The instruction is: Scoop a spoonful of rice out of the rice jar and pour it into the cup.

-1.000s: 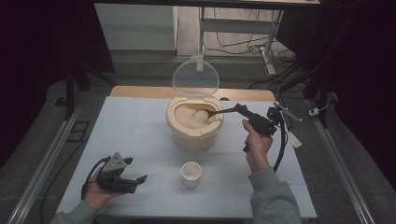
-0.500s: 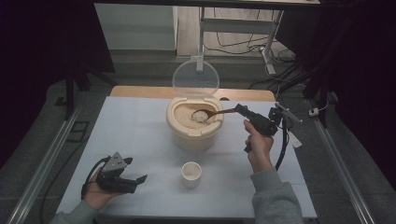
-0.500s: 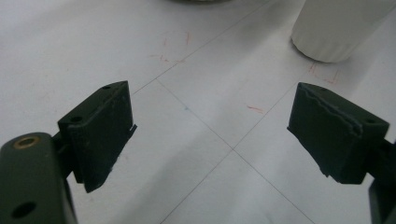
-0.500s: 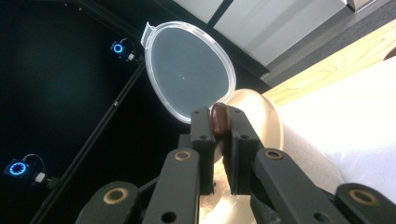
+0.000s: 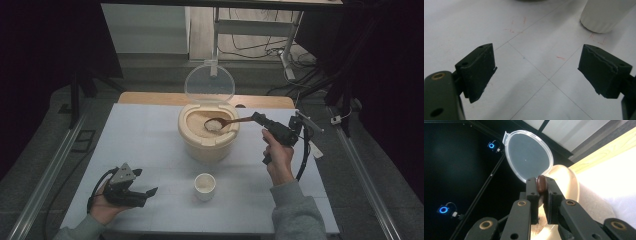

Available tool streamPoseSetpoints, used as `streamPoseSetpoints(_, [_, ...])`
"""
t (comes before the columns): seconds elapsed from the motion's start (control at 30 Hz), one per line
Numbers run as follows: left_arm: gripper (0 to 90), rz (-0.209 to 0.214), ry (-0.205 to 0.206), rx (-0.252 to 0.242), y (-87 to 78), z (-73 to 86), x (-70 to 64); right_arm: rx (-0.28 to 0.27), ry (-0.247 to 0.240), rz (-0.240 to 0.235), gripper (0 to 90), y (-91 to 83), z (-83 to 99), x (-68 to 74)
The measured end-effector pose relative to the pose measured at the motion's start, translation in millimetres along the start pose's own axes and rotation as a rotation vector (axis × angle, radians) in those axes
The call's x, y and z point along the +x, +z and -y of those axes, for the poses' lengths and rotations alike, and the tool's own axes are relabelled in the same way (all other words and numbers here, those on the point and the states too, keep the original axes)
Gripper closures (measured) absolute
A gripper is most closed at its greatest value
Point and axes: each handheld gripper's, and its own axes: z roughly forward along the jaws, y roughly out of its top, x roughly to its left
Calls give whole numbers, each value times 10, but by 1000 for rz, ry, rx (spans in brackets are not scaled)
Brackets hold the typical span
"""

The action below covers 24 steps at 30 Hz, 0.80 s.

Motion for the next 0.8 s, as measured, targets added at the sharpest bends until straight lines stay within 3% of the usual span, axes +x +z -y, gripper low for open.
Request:
streamPoseSetpoints(0.57, [140, 1, 1, 2, 2, -1, 1, 49, 20, -44, 837, -20, 47, 10])
streamPoseSetpoints(0.8, [140, 1, 1, 3, 8, -5, 3, 90, -8, -64, 837, -92, 103, 87])
